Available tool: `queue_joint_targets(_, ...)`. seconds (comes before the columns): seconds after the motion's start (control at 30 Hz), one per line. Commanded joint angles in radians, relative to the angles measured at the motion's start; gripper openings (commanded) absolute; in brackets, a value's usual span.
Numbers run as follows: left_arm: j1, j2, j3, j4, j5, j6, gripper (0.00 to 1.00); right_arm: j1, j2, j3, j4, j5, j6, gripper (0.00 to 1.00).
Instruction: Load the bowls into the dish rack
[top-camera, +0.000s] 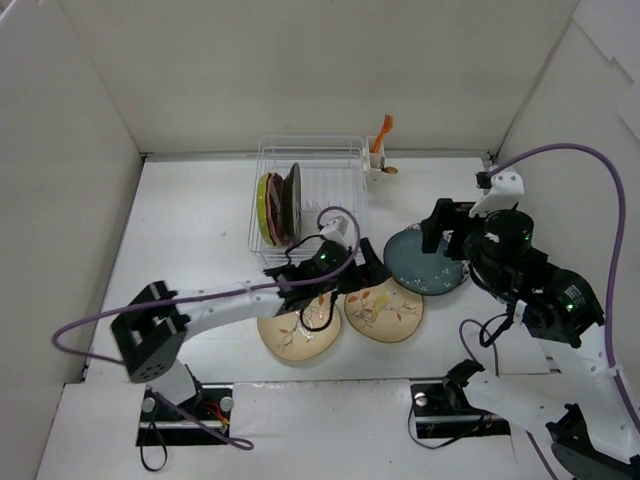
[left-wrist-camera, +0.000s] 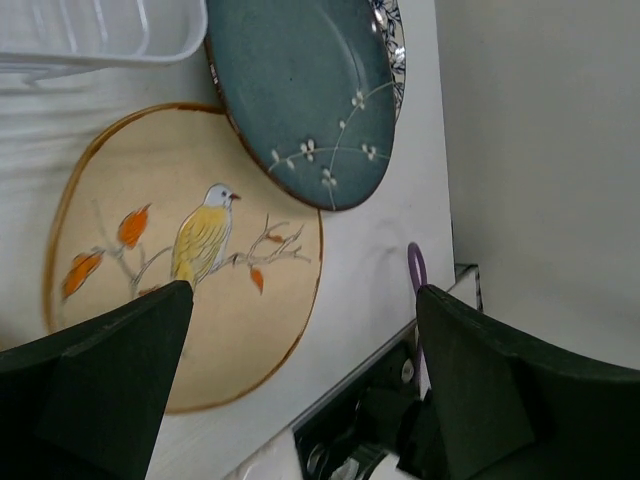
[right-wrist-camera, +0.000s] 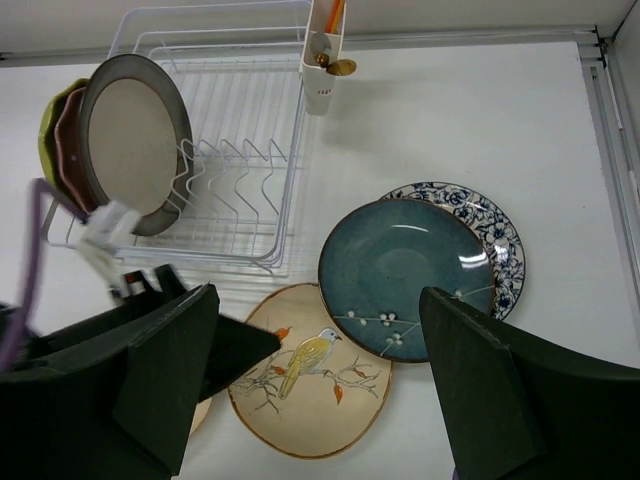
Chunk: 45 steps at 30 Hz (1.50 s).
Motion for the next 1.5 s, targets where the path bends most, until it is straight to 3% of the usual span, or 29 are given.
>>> queue_joint_targets(0.0,-0.027,0.13,0.153,0.131,-0.068,-0.08,0.89,-0.012,-0.001,0.065,-0.061,-0.026,-0.025,0.79)
queue_joint_targets(0.3,-0.048,0.411,0.316,0.229,-0.102,-0.155,0.82,-0.016,-0.065,0.059,-0.116,-0.025,-0.065,0.79)
queue_joint_targets(0.67,-0.059,0.547,0.383,0.232,-0.134,-0.255,0.71,-0.019,-0.107,0.019,-0.135,-0.055,-0.074,0.79)
queue_joint_targets(0.83,-0.059,0.575,0.379,0.281,-0.133,-0.264,0.45,-0.018,-0.117,0.0,-0.139,-0.06,-0.08,0.79)
queue_joint_targets(1.2,-0.059,0.526,0.334,0.346,-0.137,-0.231,0.0,-0.018,-0.125,-0.02,-0.144,-0.063,-0.091,0.79)
queue_joint_targets(1.47,-0.059,0.397,0.296,0.311,-0.159,-0.16,0.0,-0.019,-0.127,-0.004,-0.146,-0.08,-0.099,0.79)
